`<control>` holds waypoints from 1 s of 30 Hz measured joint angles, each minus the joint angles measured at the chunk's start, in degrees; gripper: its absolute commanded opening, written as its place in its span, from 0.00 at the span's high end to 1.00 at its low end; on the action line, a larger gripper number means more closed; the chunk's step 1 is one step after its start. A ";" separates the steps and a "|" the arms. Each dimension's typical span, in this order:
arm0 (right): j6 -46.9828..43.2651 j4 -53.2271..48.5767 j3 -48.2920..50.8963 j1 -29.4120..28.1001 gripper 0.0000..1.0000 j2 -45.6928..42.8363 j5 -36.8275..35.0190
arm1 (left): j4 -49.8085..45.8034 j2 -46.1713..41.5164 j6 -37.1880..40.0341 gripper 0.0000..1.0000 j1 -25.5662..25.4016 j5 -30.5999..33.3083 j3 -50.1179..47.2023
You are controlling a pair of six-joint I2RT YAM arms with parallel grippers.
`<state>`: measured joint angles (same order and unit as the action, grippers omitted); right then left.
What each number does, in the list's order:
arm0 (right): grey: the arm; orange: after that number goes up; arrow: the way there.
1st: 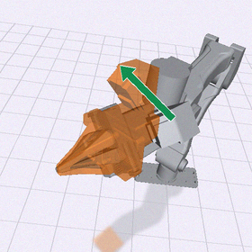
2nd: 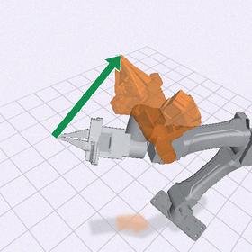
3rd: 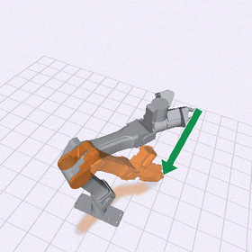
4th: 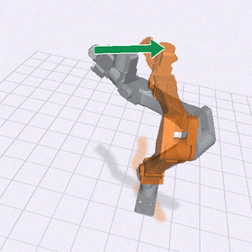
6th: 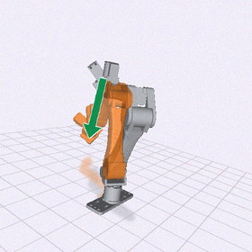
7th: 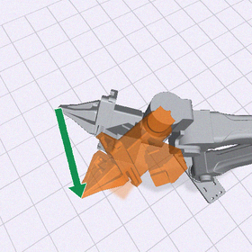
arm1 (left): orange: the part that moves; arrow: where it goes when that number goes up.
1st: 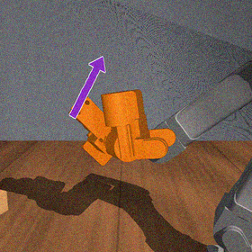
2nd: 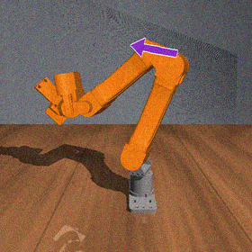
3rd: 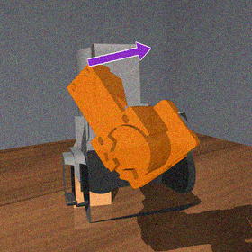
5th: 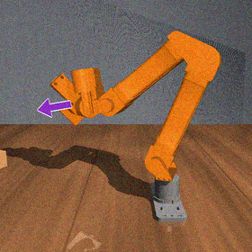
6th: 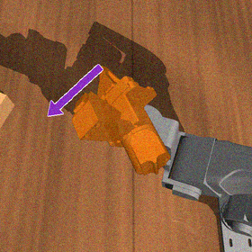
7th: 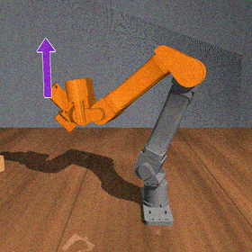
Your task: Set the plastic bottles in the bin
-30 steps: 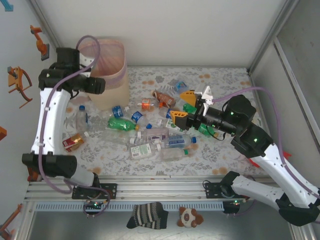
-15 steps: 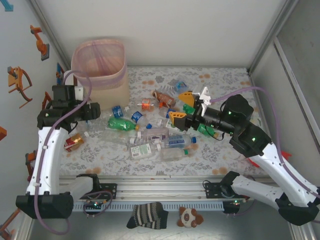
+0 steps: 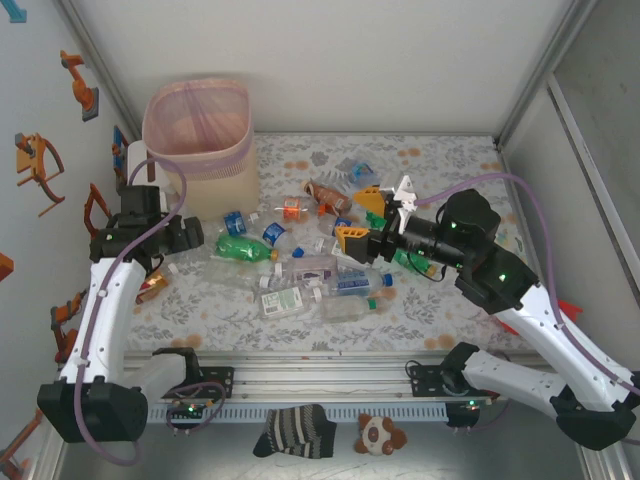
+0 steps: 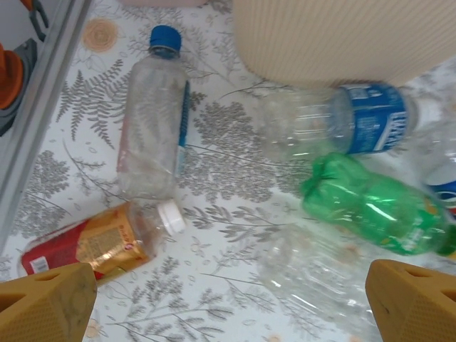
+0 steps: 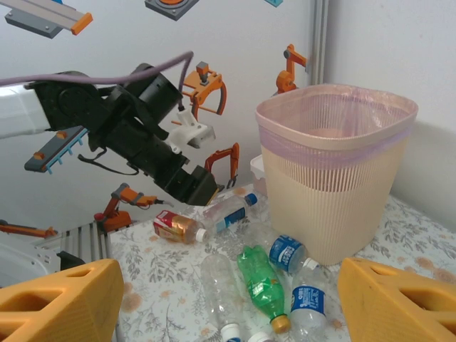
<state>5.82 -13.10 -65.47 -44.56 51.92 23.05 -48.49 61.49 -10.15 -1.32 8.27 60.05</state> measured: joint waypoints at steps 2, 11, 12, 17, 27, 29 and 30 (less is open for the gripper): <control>0.13 0.02 0.31 0.00 0.22 -0.26 0.00 | 1.40 1.07 1.38 0.04 1.84 0.11 -1.51; 0.11 0.02 0.52 0.00 0.22 -0.85 -0.02 | 11.26 9.14 0.31 0.09 13.18 -5.35 -4.98; 0.11 0.04 0.52 0.00 0.22 -0.90 -0.02 | 12.26 10.23 -0.17 0.11 13.55 -5.86 -4.79; -0.13 0.04 0.55 0.00 0.22 -0.92 -0.02 | 18.34 15.82 -3.15 0.15 13.79 -6.47 -4.57; -2.97 -1.79 -0.94 0.00 0.21 -0.48 0.07 | 27.06 26.40 -4.09 0.14 13.79 -4.22 -4.96; -3.34 -2.21 -1.20 0.00 0.21 -0.48 0.09 | 27.32 28.61 -4.09 0.14 13.79 -4.22 -4.66; -3.45 -2.36 -1.25 0.00 0.21 -0.48 0.15 | 27.36 29.42 -4.07 0.13 13.79 -4.22 -4.55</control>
<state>2.37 -15.46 -66.72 -44.56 51.44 23.20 -21.12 90.91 -14.22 12.47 4.05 55.51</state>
